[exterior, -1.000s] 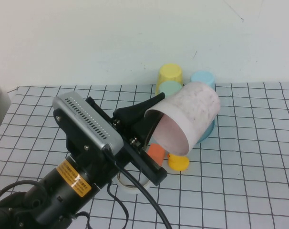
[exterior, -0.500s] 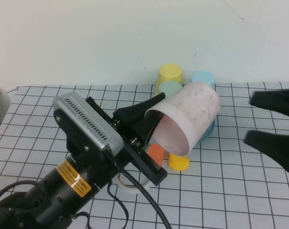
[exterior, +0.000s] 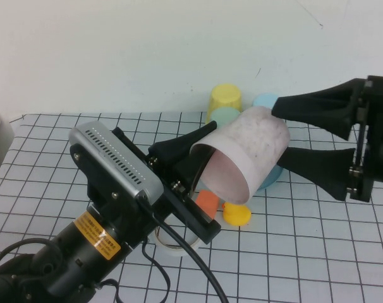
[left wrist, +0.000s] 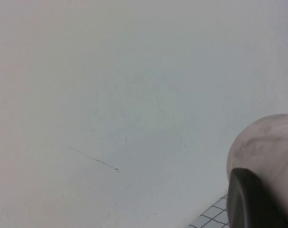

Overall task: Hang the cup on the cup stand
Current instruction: Adjust the cup with two arms

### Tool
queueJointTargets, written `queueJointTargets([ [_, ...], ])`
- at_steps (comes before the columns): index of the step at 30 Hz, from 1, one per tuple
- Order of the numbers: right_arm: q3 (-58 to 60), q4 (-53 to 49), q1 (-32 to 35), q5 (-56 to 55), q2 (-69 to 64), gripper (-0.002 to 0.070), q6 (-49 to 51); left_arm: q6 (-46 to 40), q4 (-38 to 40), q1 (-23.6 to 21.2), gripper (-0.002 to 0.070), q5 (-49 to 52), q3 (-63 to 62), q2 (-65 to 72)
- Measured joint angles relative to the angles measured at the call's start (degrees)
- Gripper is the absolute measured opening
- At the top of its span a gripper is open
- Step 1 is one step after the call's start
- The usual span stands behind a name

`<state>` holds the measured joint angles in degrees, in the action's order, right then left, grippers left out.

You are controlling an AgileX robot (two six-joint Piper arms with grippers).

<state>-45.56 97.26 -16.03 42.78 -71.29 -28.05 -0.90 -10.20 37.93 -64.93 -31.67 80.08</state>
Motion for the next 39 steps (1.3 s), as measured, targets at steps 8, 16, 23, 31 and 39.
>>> queueJointTargets([
  [8, -2.16, 0.00, -0.43, -0.36, -4.63, 0.0637, 0.00, 0.00, 0.00, 0.00, 0.0011, 0.00, 0.00, 0.00],
  [16, -4.43, 0.00, -2.38, -0.60, -6.51, 0.0637, 0.25, 0.00, 0.03, 0.00, 0.0011, 0.00, 0.00, 0.00],
  [23, -5.60, 0.00, -3.81, -2.34, -6.64, 0.0637, 0.25, 0.00, 0.49, 0.00, 0.0011, -0.62, 0.00, 0.00],
  [31, -5.60, 0.00, -3.89, -2.34, -6.64, 0.0580, 0.25, 0.00, 0.52, 0.00, 0.0011, -0.76, 0.00, 0.00],
  [39, -5.60, 0.00, -3.89, -2.34, -6.64, 0.0570, -0.15, 0.00, 0.62, 0.00, 0.0018, -0.80, 0.00, 0.00],
])
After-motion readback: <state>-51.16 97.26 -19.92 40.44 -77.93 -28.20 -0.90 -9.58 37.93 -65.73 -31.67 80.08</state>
